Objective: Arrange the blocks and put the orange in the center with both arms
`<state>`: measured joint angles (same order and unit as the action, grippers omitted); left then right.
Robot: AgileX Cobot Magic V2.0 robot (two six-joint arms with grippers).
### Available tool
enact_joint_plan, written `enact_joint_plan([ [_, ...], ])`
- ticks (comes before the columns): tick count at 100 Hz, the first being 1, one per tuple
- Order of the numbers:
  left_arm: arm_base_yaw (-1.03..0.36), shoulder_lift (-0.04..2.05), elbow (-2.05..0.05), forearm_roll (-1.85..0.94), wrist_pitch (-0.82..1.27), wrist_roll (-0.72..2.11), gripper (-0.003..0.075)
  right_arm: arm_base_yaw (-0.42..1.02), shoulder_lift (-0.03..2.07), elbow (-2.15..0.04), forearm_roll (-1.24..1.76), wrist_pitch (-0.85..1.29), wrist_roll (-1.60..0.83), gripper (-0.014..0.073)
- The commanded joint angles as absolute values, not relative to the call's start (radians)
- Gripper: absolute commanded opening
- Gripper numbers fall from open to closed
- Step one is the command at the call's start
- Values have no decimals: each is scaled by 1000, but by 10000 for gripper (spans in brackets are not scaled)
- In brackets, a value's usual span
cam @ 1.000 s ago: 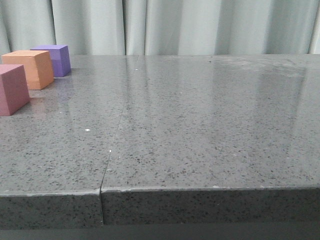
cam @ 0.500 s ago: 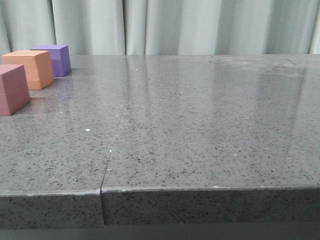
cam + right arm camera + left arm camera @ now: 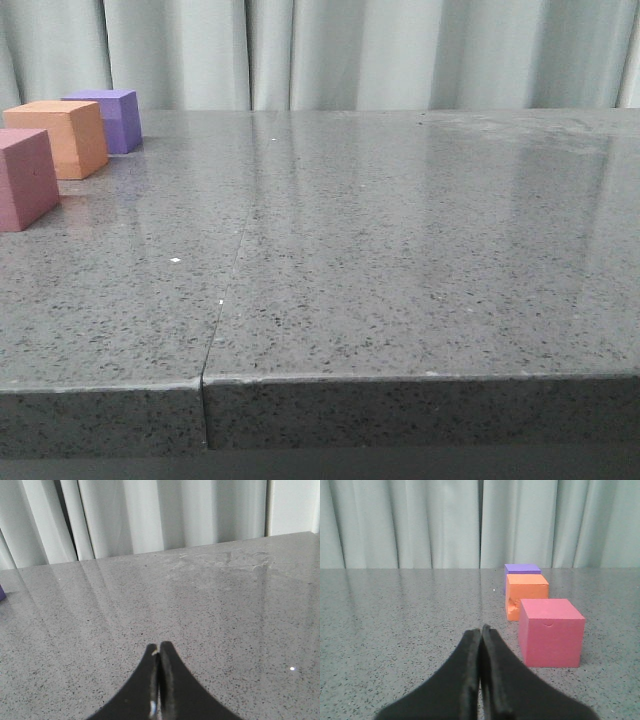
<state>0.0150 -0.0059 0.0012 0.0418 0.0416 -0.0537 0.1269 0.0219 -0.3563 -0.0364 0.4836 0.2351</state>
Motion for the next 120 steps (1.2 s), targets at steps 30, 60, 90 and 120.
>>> enact_joint_plan([
  [30, 17, -35, 40, 32, -38, -56, -20, 75, 33, -283, -73, 260, 190, -67],
  [60, 17, -35, 40, 32, -38, -56, -20, 36, 31, -131, 33, 58, 0, -67],
  [90, 17, -35, 40, 32, -38, -56, -20, 35, -13, 11, 33, -67, 0, -67],
  [120, 17, -33, 40, 32, -38, -56, -20, 34, -34, 11, 33, 0, 23, -67],
])
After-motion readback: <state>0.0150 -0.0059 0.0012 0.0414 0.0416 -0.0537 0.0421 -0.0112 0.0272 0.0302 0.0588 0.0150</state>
